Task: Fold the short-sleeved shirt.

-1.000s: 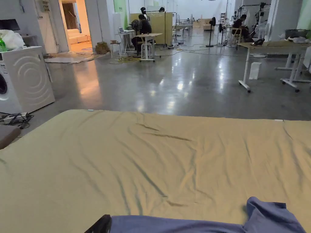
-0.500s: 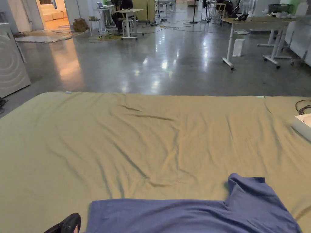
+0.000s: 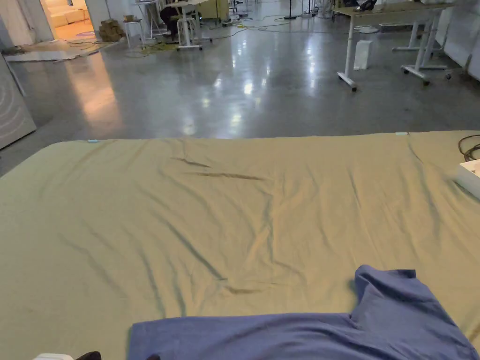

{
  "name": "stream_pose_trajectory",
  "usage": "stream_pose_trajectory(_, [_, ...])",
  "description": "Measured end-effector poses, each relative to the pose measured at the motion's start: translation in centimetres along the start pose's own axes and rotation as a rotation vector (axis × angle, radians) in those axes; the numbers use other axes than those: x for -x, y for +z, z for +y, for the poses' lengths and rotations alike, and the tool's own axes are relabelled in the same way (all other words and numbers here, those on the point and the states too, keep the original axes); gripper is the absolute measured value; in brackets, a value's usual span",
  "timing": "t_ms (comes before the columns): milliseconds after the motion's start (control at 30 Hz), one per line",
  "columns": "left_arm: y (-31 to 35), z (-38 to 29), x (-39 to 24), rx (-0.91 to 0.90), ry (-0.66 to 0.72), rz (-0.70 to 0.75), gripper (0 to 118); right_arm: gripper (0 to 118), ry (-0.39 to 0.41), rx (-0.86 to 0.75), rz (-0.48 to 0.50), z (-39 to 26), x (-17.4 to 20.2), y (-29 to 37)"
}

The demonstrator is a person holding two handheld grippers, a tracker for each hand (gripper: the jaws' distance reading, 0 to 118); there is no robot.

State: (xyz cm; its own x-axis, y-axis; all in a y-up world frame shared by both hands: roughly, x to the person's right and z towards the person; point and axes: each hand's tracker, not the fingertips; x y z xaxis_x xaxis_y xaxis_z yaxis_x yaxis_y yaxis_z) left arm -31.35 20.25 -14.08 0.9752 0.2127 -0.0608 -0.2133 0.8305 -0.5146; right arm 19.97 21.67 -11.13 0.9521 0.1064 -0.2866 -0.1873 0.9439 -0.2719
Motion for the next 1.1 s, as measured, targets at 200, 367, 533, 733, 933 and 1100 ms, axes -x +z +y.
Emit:
stream_pose_trajectory(200, [-11.5, 1.3, 5.1, 0.198, 0.031, 0.037, 94, 0, -0.025, 0.109, 0.059, -2.0, 0.0, -1.7])
stream_pose_trajectory(367, [-18.8, -0.3, 9.9, 0.380, 0.142, 0.201, 94, 0, -0.041, 0.192, 0.081, -3.5, 0.2, -1.4])
stream_pose_trajectory(533, [-20.5, -1.6, 10.3, 0.409, 0.167, 0.240, 67, 0, -0.096, 0.253, 0.072, -4.6, -0.2, -1.0])
stream_pose_trajectory(733, [-21.5, 0.0, 6.4, 0.456, -0.061, 0.223, 32, 0, -0.130, 0.283, 0.053, -5.0, -0.8, -1.7])
stream_pose_trajectory(933, [-24.7, 0.1, 3.3, 0.552, -0.271, 0.239, 9, 0, -0.134, 0.278, 0.033, -4.4, -2.7, -3.8])
stream_pose_trajectory(1100, [-26.5, 1.3, 4.4, 0.643, -0.252, 0.204, 9, 95, -0.053, 0.428, -0.011, -3.0, -7.2, -11.0])
